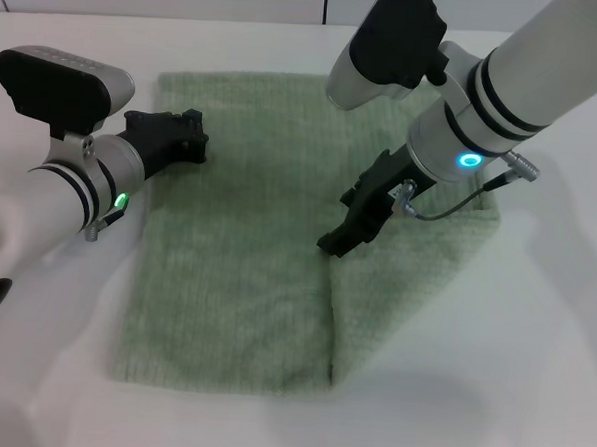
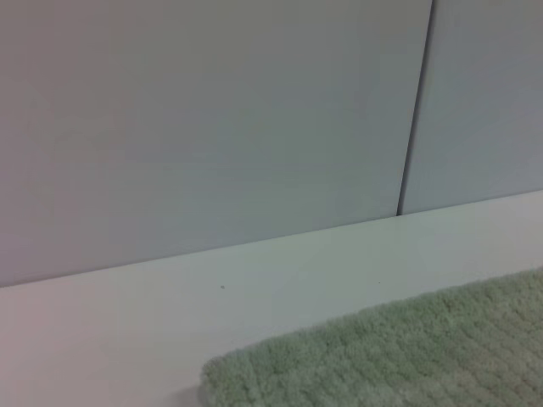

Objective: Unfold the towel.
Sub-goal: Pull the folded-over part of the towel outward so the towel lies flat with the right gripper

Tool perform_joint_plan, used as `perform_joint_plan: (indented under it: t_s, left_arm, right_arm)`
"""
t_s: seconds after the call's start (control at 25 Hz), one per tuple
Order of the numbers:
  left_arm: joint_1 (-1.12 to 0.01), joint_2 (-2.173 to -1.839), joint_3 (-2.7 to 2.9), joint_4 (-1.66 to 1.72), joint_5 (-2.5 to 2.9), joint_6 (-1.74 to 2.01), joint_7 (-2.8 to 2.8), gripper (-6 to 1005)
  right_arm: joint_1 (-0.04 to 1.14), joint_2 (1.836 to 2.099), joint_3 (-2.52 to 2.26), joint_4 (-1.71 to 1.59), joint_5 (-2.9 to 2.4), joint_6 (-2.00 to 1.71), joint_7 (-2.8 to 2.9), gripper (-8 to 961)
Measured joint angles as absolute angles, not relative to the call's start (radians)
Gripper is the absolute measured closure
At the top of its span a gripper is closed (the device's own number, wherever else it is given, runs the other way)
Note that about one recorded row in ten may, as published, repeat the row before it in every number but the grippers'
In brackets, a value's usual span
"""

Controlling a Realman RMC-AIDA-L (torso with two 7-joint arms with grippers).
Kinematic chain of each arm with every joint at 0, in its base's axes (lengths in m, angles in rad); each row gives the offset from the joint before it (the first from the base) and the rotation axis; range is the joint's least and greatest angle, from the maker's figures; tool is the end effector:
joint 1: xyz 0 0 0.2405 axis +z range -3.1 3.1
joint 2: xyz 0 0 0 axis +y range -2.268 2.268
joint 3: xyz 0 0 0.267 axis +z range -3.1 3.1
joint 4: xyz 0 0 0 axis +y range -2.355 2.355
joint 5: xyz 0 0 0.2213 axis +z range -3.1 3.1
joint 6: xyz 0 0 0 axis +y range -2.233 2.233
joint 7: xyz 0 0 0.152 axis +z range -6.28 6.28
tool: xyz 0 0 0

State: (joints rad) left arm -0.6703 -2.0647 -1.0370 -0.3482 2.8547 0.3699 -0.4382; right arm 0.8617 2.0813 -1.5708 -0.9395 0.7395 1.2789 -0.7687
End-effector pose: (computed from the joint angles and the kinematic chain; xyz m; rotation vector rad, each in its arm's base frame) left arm -0.2818 0.4240 -0.1052 -2.0512 -0.7890 -0.3369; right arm 0.1445 0.3995 -0.0944 -2.8446 0.5612 -0.4883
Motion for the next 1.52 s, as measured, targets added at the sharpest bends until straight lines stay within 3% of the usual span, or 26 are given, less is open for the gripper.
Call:
perform_joint_plan:
  t_s: [1.44,1.52]
  left_arm:
    - [-0.67,-2.065,-1.039,-0.347,2.855,0.353,-0.437,1001]
    - [-0.67,-2.065,-1.04,-0.348,2.855,0.353,-0.437,1001]
  right_arm:
    - [0.887,2.083,-1.594,-0.884,0.757,1.266,-0.793,268]
    - [0.888,2.083,-1.604,-0.881,0.755,1.258,-0.788,300]
